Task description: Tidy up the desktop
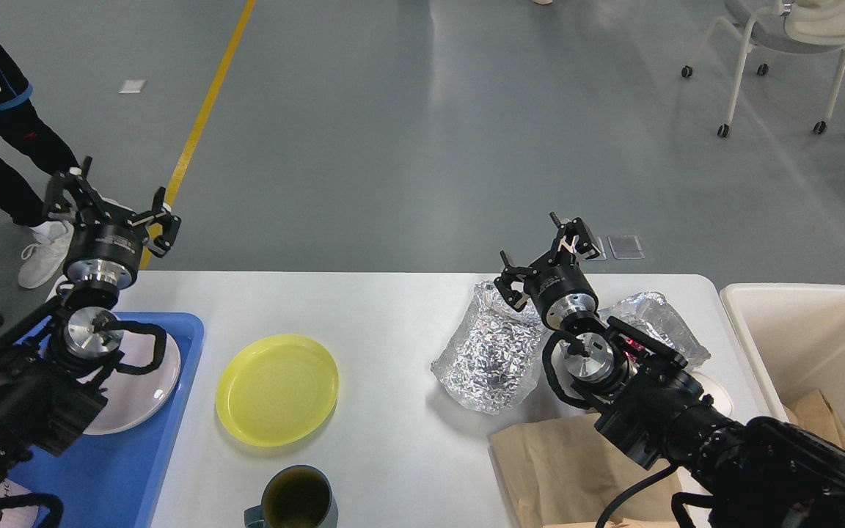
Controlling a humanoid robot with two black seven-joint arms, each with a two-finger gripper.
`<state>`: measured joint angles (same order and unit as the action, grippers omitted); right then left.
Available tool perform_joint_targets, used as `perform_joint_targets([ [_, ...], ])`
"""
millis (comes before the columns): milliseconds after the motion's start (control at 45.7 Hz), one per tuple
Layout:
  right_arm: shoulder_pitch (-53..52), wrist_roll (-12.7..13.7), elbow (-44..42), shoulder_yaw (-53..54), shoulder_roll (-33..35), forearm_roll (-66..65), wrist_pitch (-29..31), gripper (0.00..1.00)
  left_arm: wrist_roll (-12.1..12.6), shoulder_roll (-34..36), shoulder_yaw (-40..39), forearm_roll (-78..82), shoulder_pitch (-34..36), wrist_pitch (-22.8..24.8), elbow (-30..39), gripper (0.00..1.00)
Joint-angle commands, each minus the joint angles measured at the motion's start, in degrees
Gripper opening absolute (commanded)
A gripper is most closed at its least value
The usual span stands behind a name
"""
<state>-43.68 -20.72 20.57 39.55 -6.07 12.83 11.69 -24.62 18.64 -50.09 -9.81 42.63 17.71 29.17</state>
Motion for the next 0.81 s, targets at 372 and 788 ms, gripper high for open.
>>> perform_joint_targets([
  [372,0.0,0.0,0.0,0.0,0.0,0.0,0.0,1.00,0.0,13.2,66.0,0.2,34.0,-2.3,0.1,1.00],
  [788,0.0,0.0,0.0,0.0,0.0,0.0,0.0,1.00,0.0,5.8,124.6,0.5,60.7,4.0,18.5,1.00],
])
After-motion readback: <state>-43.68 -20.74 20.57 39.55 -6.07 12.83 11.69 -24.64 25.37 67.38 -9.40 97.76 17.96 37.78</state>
